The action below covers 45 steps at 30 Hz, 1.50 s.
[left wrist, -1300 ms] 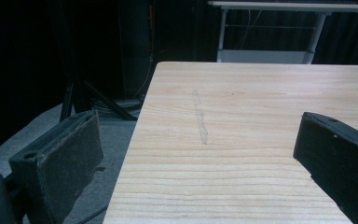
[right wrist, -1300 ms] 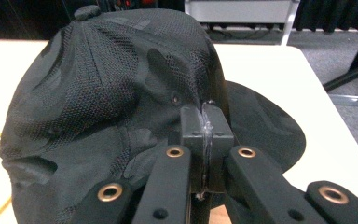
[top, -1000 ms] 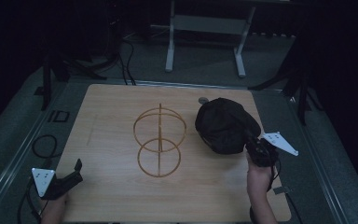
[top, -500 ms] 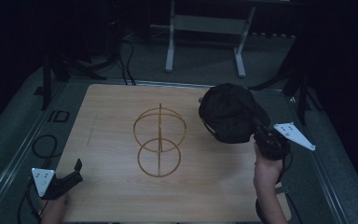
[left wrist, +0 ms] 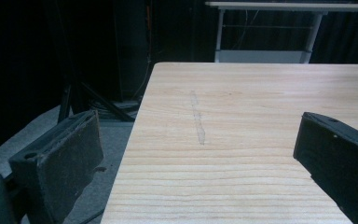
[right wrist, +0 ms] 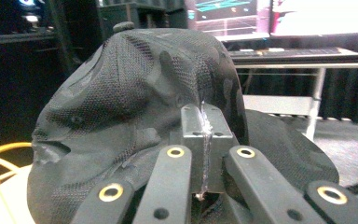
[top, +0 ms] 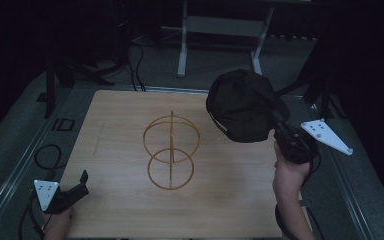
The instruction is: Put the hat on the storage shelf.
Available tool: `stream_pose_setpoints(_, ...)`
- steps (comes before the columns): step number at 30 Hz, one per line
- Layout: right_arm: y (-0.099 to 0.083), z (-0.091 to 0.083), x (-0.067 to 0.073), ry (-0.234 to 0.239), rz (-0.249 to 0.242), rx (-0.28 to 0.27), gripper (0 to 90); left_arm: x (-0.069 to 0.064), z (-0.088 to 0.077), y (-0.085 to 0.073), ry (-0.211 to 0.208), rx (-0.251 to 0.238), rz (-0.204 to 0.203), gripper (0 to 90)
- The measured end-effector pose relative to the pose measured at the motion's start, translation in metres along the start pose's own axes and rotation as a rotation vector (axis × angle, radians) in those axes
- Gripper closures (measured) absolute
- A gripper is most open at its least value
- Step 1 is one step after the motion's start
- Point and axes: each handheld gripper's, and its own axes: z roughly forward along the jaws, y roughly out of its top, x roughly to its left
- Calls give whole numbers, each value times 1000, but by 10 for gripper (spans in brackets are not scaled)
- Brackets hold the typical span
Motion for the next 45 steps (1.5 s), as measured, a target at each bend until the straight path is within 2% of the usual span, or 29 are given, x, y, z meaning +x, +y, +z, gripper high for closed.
stream_pose_setpoints(8,16,1,22,54,-12,-34,900,-1,0,0,1,-2,6,18)
stream_pose_setpoints(17,23,10,49,118,-26,-56,900,0,0,0,-5,-2,4,18)
stream_pose_setpoints(19,24,12,55,153,-10,-57,900,0,0,0,-5,-4,2,18)
stream_pose_setpoints(20,25,13,63,169,-18,-62,900,0,0,0,-7,-3,2,18)
stream_pose_setpoints(21,25,13,63,169,-18,-62,900,0,0,0,-7,-4,2,18)
stream_pose_setpoints(26,26,18,83,220,-21,-78,900,0,0,0,-7,-3,2,18)
stream_pose_setpoints(27,26,21,92,247,-13,-77,900,0,-1,0,-8,-3,2,18)
stream_pose_setpoints(28,26,21,92,247,-13,-77,900,0,-1,0,-8,-4,1,18)
stream_pose_setpoints(31,23,23,109,288,-13,-75,900,1,0,0,-10,-6,-4,18)
stream_pose_setpoints(32,23,23,109,288,-13,-75,900,1,-1,0,-10,-7,-5,18)
stream_pose_setpoints(36,17,25,123,310,-42,-64,900,1,-1,0,-12,-7,-4,18)
stream_pose_setpoints(45,3,31,138,367,-36,-25,900,2,-1,0,-14,-8,-7,18)
